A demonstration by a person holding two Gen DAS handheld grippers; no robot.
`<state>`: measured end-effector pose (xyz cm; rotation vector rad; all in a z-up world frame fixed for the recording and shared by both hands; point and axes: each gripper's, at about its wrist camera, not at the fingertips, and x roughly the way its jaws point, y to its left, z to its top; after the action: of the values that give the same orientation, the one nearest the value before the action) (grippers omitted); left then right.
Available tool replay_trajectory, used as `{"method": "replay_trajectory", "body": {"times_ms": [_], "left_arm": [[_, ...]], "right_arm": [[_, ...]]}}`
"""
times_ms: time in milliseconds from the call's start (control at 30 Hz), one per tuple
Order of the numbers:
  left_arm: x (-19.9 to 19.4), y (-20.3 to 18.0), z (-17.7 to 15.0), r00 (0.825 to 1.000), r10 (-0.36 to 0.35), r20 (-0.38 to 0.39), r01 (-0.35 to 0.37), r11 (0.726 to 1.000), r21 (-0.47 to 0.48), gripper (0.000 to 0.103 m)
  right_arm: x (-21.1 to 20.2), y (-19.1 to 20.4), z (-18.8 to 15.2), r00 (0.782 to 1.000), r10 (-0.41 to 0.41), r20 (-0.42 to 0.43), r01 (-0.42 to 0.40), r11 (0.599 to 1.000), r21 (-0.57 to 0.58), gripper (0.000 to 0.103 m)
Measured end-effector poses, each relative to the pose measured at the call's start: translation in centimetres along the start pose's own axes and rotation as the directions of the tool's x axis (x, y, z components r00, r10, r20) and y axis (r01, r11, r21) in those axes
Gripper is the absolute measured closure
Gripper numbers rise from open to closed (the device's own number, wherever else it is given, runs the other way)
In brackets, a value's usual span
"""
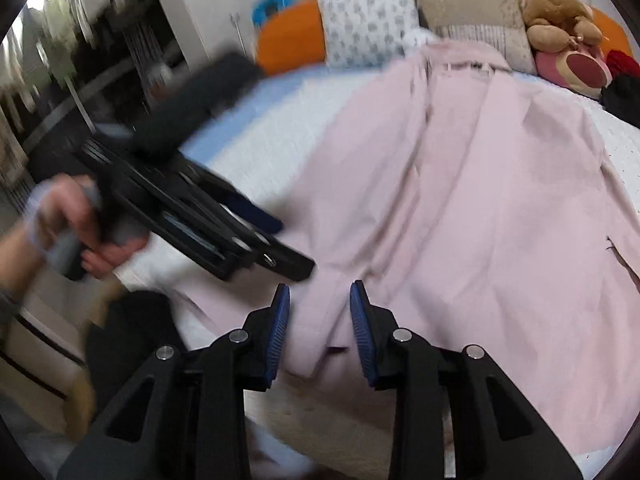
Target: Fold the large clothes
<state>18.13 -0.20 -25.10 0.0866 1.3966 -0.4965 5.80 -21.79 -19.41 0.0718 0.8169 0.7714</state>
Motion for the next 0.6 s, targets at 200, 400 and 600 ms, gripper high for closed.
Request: {"method": "replay_trajectory", "body": {"times_ms": [200,400,600], "left_arm": [[-6.7,-5.4,5.9,0.996,0.018,0.083,-0.025,0.996,0.088,0.018],[-7.1,-12.5,20.2,0.991,0.073,0.115,-0.083,0.994,0.077,0.015],[-1.3,-17.0,34.9,0.968,0.207,0.14,-0.203,0.978,-0.042,0.015]], "right_arm": [[-11.6,-3.0,-0.3,0.953,-0.041,0.301,0.013,0.995,0.097,0.028],[-14.9,-14.0,-5.0,0.906,-0.372,0.199,0.288,0.891,0.351,0.035],[-12.3,-18.5,-7.2,0.929,-0.35,0.116,0.273,0.865,0.421,0.038]]}}
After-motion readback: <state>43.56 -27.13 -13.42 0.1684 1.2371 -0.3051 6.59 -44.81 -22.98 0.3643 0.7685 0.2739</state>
